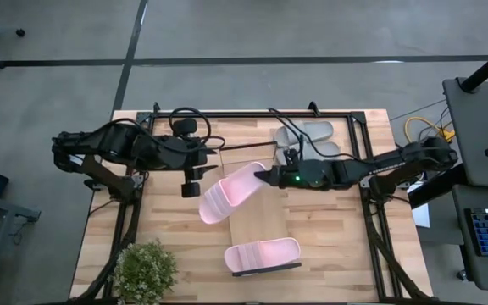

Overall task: Pick and place slides into the shelf
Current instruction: Put the pink slide on the shelf

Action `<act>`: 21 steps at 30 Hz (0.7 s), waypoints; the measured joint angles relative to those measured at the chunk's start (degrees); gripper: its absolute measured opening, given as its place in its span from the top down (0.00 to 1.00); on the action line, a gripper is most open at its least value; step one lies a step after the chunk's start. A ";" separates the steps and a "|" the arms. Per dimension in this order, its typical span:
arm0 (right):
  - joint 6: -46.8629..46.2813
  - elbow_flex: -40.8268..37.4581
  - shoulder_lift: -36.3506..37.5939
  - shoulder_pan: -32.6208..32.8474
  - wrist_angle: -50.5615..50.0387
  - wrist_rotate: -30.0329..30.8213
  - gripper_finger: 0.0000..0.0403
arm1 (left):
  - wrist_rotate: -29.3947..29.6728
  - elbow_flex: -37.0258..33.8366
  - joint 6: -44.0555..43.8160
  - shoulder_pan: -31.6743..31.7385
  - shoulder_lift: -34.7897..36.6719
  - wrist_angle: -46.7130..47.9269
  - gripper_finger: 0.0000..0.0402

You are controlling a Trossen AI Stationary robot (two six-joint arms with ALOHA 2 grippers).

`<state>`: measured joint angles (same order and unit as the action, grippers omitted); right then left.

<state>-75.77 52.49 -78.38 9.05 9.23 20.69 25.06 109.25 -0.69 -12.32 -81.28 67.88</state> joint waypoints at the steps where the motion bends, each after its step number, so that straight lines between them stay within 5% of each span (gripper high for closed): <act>1: -0.37 -0.29 0.08 0.54 0.62 0.75 0.86 | 0.34 0.00 0.10 0.00 -0.02 0.00 0.65; 21: -7.14 -4.00 0.42 10.64 0.51 13.64 0.86 | 2.53 -0.02 -0.04 0.85 -0.02 -1.94 0.65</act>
<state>-82.91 48.49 -77.95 19.69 9.74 34.33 27.59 109.23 -0.73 -11.46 -81.30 65.93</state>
